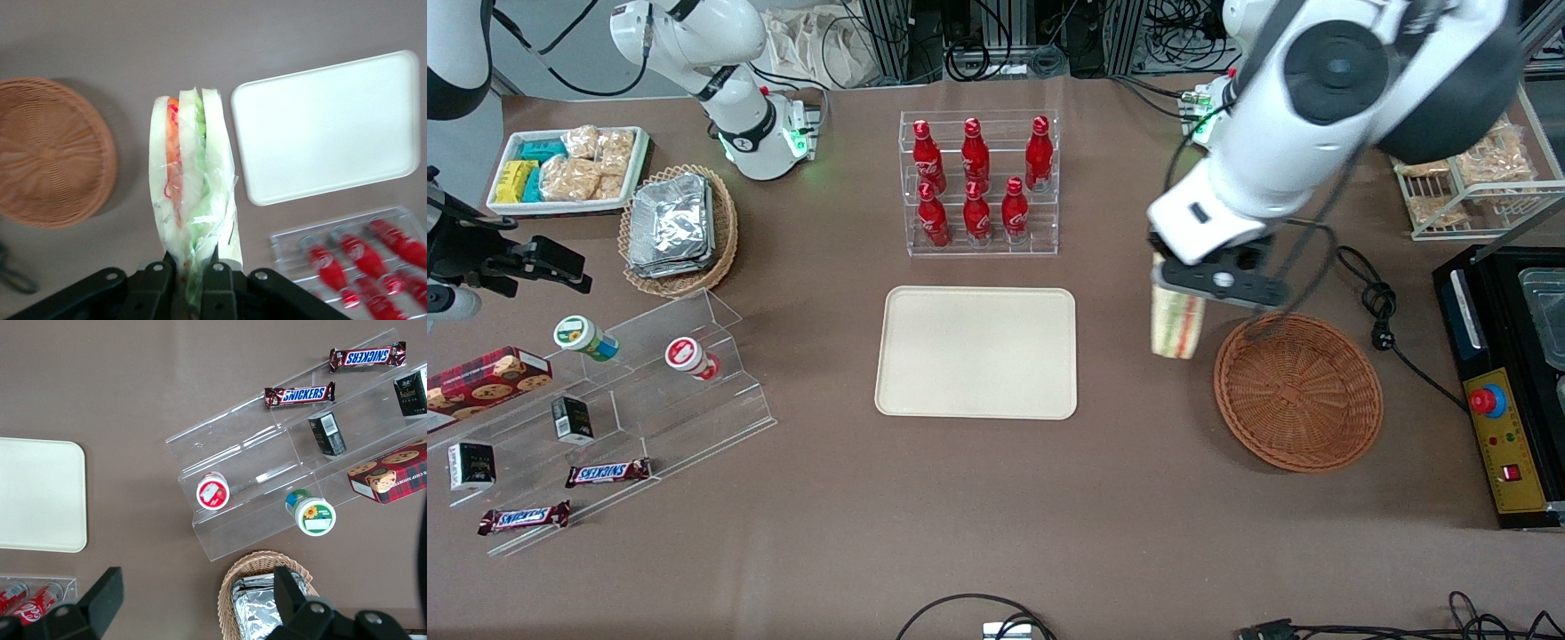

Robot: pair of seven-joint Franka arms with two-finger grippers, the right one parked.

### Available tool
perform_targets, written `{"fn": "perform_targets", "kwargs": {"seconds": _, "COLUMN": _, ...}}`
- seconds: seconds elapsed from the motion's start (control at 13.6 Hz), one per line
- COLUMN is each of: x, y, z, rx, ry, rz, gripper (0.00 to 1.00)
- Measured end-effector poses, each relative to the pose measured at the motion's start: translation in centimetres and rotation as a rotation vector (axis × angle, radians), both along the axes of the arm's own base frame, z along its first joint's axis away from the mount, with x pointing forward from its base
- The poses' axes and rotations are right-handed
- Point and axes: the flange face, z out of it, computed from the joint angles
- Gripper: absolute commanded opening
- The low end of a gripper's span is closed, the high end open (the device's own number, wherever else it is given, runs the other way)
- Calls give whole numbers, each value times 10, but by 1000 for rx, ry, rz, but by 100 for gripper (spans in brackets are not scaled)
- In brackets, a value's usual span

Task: Place sandwich from basket to tray
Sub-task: 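Carry the held sandwich over the cream tray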

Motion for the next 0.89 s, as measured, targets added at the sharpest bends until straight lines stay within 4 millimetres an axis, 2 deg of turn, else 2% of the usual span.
{"fn": "perform_targets", "kwargs": {"seconds": 0.15, "x": 0, "y": -37, "z": -31, "rx": -21, "ry": -21, "rz": 39, "gripper": 0}}
{"fn": "perform_targets", "kwargs": {"seconds": 0.3, "x": 1, "y": -65, "z": -75, "rx": -8, "ry": -37, "rz": 58, "gripper": 0}}
{"fn": "perform_targets", "kwargs": {"seconds": 0.66, "x": -9, "y": -116, "z": -194, "rx": 85, "ry": -81, "rz": 67, "gripper": 0}}
{"fn": "perform_targets", "kwargs": {"seconds": 0.89, "x": -23, "y": -131, "z": -265, "rx": 70, "ry": -109, "rz": 64, "gripper": 0}}
